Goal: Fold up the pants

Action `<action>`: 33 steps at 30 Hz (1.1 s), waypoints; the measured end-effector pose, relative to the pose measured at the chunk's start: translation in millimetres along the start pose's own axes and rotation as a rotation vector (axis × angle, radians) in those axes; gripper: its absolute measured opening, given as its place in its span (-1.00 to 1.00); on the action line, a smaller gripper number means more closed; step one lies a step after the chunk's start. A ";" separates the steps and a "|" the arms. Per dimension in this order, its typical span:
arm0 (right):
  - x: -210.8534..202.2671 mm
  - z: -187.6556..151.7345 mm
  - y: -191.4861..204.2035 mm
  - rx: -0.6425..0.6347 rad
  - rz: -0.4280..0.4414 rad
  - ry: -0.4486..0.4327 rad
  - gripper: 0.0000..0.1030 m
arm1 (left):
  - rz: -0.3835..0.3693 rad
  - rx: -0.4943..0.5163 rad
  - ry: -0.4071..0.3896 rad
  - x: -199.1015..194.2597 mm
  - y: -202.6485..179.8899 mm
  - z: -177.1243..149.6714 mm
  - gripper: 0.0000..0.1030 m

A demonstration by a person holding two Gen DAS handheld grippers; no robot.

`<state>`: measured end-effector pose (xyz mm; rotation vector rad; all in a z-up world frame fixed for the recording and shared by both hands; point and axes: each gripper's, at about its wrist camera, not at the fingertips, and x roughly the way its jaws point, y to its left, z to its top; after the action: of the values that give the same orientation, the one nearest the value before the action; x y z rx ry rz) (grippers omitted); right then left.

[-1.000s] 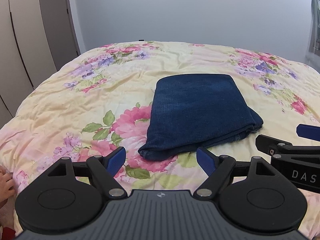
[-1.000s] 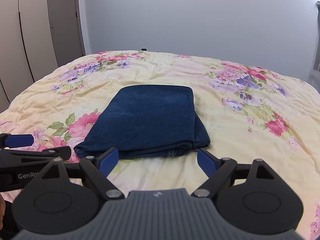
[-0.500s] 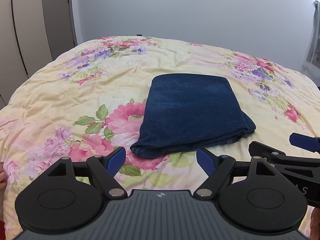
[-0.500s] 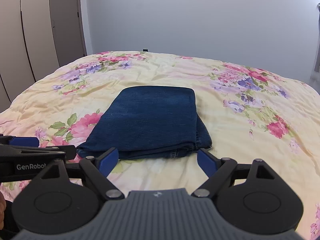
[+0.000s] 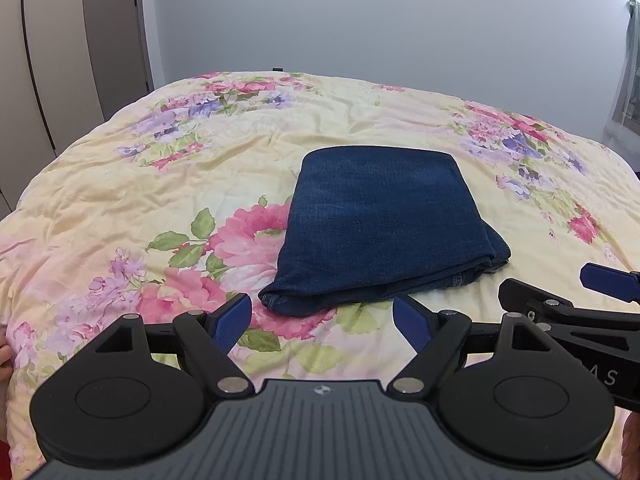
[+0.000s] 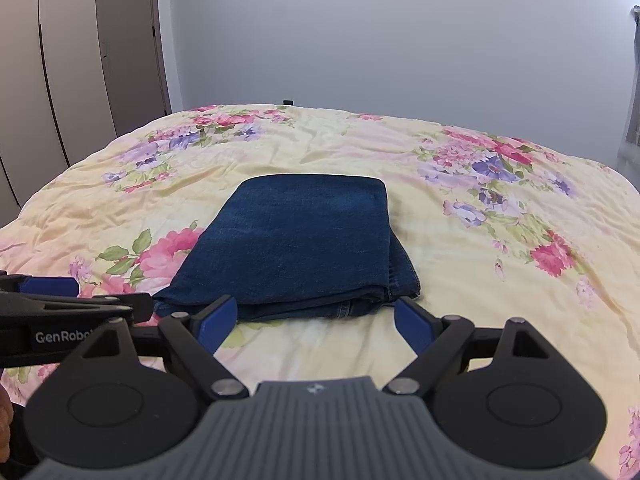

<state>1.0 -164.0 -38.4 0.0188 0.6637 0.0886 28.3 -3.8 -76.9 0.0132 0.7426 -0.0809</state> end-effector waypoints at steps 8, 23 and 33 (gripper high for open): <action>0.1 0.0 0.0 0.001 0.000 0.000 0.60 | 0.000 -0.001 0.001 -0.7 -0.6 -0.6 0.83; 0.0 -0.1 -0.1 0.000 0.000 0.000 0.60 | -0.003 -0.003 0.005 -0.5 -1.4 -1.5 0.83; -0.2 -0.2 0.0 -0.001 0.001 0.000 0.60 | -0.004 -0.003 0.006 -0.5 -1.7 -1.0 0.83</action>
<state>0.8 -164.0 -38.5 0.0179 0.6637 0.0898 27.1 -5.4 -77.2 0.0094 0.7490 -0.0835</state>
